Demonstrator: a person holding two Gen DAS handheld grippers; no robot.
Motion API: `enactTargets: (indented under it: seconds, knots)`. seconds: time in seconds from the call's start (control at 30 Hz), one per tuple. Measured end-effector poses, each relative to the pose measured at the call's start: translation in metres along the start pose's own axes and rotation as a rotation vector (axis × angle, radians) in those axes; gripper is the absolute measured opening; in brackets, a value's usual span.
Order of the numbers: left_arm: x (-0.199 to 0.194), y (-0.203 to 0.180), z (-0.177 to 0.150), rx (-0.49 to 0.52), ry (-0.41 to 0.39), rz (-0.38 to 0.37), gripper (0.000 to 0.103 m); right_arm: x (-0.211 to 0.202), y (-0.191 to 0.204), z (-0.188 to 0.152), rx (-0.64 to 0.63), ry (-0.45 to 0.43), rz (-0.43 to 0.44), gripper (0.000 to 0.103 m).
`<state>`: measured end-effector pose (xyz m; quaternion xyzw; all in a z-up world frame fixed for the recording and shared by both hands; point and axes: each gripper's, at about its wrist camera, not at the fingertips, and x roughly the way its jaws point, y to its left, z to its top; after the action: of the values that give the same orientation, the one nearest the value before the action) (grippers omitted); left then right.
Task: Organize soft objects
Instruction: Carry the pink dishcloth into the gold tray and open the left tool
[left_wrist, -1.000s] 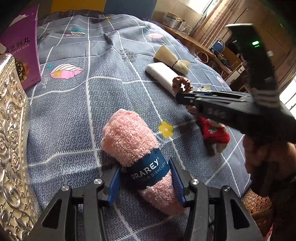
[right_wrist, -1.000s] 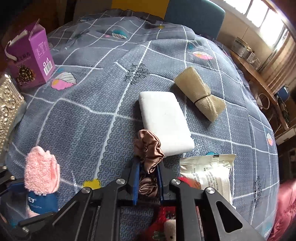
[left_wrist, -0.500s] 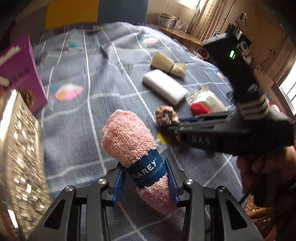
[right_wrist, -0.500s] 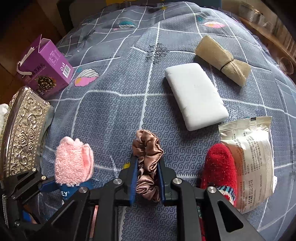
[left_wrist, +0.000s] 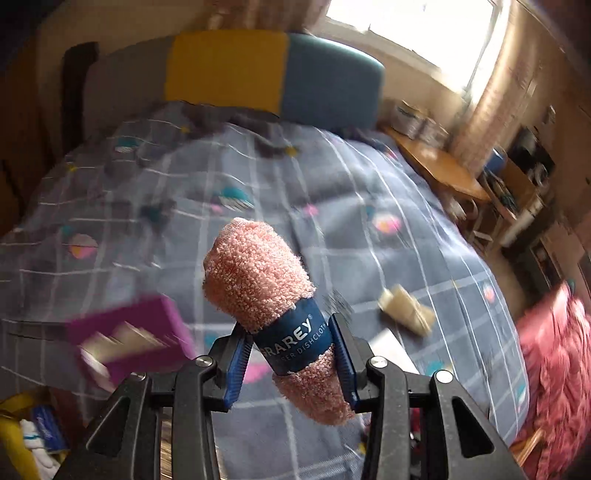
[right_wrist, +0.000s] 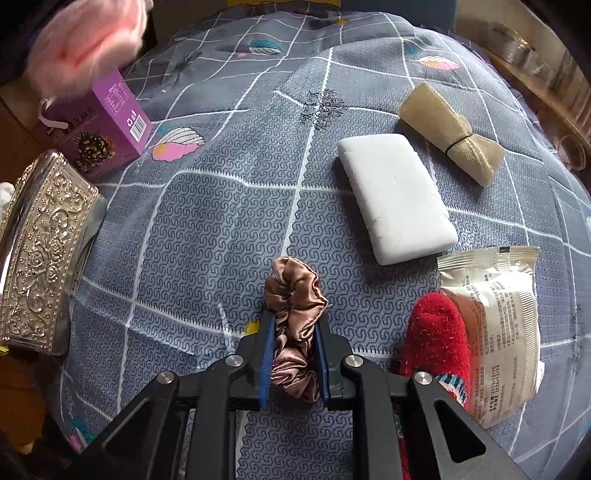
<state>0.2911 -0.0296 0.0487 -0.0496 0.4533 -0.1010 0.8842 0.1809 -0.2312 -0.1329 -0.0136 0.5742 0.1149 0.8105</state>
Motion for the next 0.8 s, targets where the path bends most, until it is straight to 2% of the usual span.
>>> enactTargets:
  seconds: [0.13, 0.23, 0.37, 0.5, 0.63, 0.8]
  knots:
    - [-0.035, 0.077, 0.016, -0.088, -0.096, 0.12, 0.042, 0.0, 0.007, -0.001, -0.036, -0.007, -0.02, 0.02]
    - [-0.058, 0.134, -0.001, -0.146, -0.126, 0.184, 0.042, 0.003, 0.013, -0.002, -0.066, -0.013, -0.044, 0.02]
    - [-0.085, 0.207, -0.058, -0.244, -0.124, 0.235, 0.042, 0.005, 0.023, -0.004, -0.12, -0.026, -0.091, 0.021]
    - [-0.109, 0.251, -0.127, -0.324, -0.124, 0.253, 0.042, 0.005, 0.027, -0.006, -0.136, -0.036, -0.107, 0.021]
    - [-0.131, 0.276, -0.192, -0.39, -0.131, 0.259, 0.042, 0.003, 0.026, -0.007, -0.11, -0.036, -0.106, 0.021]
    - [-0.153, 0.286, -0.257, -0.438, -0.132, 0.282, 0.042, -0.002, 0.024, -0.012, -0.127, -0.044, -0.12, 0.021]
